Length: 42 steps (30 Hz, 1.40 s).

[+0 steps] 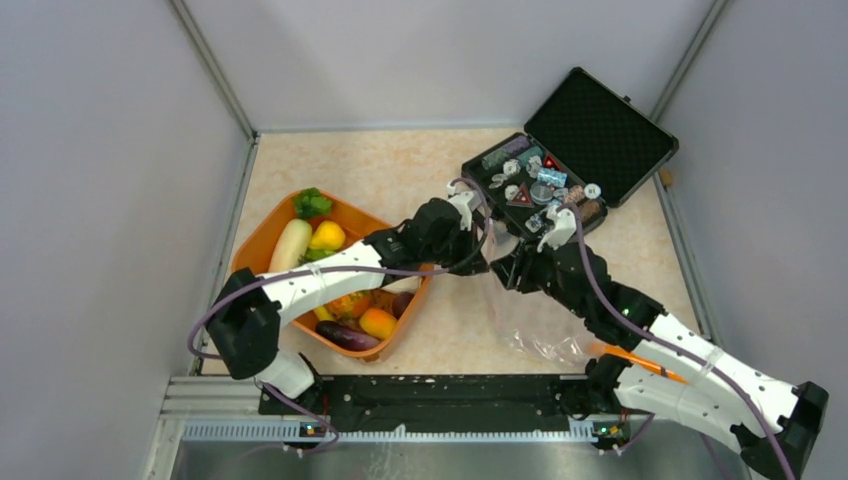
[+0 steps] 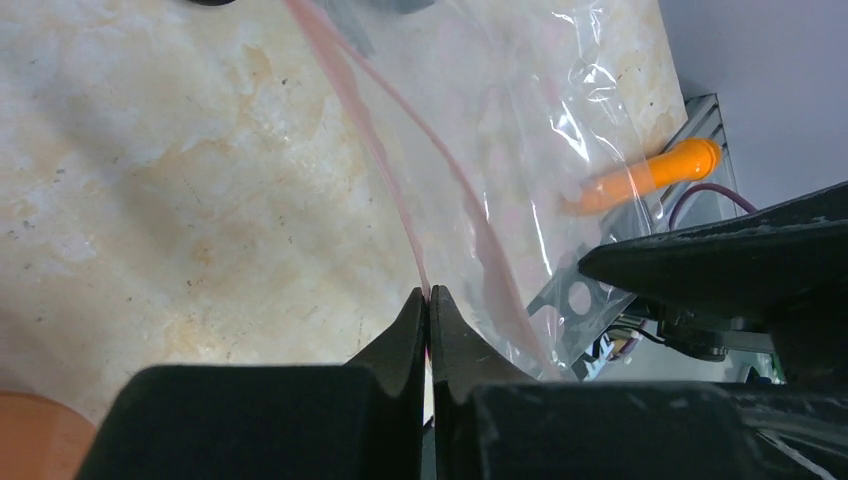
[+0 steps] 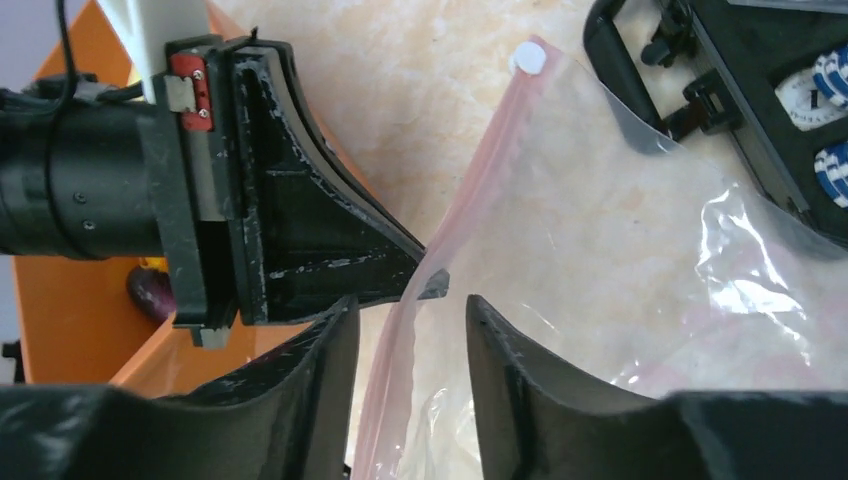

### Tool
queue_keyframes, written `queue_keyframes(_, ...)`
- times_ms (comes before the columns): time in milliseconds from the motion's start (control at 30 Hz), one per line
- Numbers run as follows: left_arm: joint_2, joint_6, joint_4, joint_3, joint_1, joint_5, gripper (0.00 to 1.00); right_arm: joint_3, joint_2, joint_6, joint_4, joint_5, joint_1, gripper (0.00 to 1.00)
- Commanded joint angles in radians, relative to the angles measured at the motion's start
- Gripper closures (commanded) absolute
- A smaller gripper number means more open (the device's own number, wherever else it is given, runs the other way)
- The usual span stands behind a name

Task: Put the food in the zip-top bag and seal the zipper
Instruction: Open the zipper of the food storage bag at the center of the board.

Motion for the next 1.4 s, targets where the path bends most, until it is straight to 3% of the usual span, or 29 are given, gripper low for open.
queue_keyframes(0,-0.094,0.020,0.100,-0.048,-0.003,-0.051,1.00,0.092,-0.028,-0.080,-0.053,-0.042,0.009,0.48)
queue_keyframes(100,-0.142,0.031,0.112,-0.068,0.002,-0.105,1.00,0.087,-0.114,-0.052,-0.143,0.063,0.009,0.38)
queue_keyframes(300,-0.245,0.057,0.157,-0.104,0.029,-0.178,1.00,0.090,-0.241,0.114,-0.393,0.346,0.002,0.34)
queue_keyframes(433,-0.306,0.067,0.174,-0.104,0.054,-0.200,1.00,0.093,-0.214,0.161,-0.478,0.329,-0.058,0.32)
queue_keyframes(600,-0.386,0.067,0.176,-0.122,0.097,-0.298,1.00,0.038,-0.255,0.116,-0.360,0.099,-0.205,0.28)
queue_keyframes(733,-0.443,0.006,0.177,-0.179,0.189,-0.285,1.00,-0.055,-0.210,0.121,-0.235,-0.189,-0.322,0.26)
queue_keyframes(867,-0.497,-0.050,0.197,-0.265,0.274,-0.235,1.00,-0.270,-0.212,0.237,0.054,-0.431,-0.387,0.25)
queue_keyframes(1000,-0.517,-0.053,0.177,-0.296,0.292,-0.238,1.00,-0.494,-0.235,0.416,0.421,-0.497,-0.388,0.27)
queue_keyframes(1167,-0.542,-0.041,0.148,-0.314,0.300,-0.253,1.00,-0.574,-0.244,0.436,0.484,-0.431,-0.397,0.27)
queue_keyframes(1367,-0.557,-0.046,0.135,-0.333,0.309,-0.252,1.00,-0.620,-0.208,0.559,0.627,-0.488,-0.428,0.27)
